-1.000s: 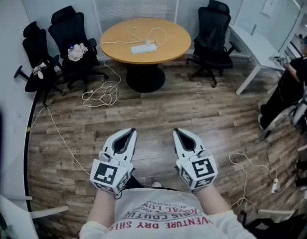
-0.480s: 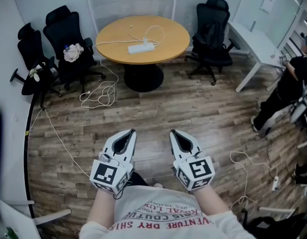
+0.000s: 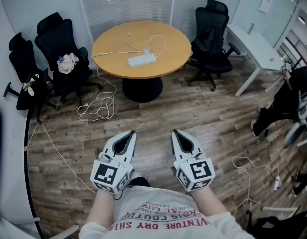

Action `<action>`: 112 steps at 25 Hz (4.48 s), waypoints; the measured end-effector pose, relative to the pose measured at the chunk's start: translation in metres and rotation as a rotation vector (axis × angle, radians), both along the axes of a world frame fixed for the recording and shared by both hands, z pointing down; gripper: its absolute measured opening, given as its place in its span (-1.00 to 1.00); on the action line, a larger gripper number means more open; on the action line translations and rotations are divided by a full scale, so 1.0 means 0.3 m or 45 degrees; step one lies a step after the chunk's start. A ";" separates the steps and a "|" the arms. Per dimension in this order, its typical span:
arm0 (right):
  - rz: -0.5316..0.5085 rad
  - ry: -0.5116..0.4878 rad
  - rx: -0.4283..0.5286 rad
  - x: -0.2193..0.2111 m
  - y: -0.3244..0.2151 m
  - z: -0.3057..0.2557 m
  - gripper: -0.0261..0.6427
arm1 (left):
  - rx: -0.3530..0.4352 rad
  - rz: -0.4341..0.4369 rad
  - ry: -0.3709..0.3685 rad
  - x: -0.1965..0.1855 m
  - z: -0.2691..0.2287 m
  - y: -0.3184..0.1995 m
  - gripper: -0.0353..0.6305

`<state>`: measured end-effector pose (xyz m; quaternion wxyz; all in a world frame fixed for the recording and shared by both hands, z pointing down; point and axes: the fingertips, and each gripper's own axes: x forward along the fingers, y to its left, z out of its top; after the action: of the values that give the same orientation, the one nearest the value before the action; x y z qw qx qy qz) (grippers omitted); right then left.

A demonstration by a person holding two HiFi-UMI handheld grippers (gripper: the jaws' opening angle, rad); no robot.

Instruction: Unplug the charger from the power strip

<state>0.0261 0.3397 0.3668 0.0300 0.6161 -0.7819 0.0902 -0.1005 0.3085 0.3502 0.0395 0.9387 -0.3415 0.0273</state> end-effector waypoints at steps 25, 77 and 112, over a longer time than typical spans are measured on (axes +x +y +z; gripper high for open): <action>-0.120 0.141 -0.095 -0.066 -0.851 0.100 -0.84 | -0.075 -0.114 0.005 -0.105 0.095 -0.792 -0.80; -0.352 0.225 -0.728 0.362 -2.226 0.711 -0.83 | -0.449 0.156 -0.303 0.464 0.854 -2.183 -0.80; -0.227 0.267 -1.080 0.293 -2.386 1.033 -0.36 | -0.754 0.294 -0.676 0.555 1.138 -2.202 -0.80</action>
<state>0.1141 -0.3761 0.6767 0.3671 0.4853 -0.7184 0.3371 0.0660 -0.3519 0.6917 0.2151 0.8793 -0.2097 0.3697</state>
